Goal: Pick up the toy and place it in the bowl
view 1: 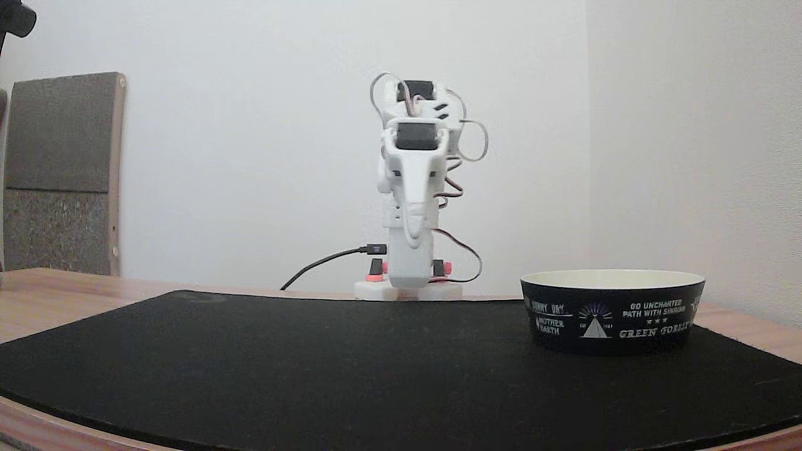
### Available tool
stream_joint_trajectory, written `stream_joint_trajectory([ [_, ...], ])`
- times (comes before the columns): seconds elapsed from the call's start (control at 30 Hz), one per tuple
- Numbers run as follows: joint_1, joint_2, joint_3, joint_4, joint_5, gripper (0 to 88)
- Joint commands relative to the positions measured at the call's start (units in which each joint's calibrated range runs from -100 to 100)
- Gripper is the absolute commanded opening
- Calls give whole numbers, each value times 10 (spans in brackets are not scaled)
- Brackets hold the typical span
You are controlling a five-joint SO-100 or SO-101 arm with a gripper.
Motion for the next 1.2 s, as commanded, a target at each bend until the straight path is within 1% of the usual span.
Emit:
stream_joint_trajectory([
  [0.0, -18, -166, 108, 4, 0, 46],
  [0.03, -17, -220, 148, 19, 0, 46],
  [0.17, -19, -343, 224, 64, 0, 46],
  [1.17, -13, -337, 224, 62, 4, 47],
])
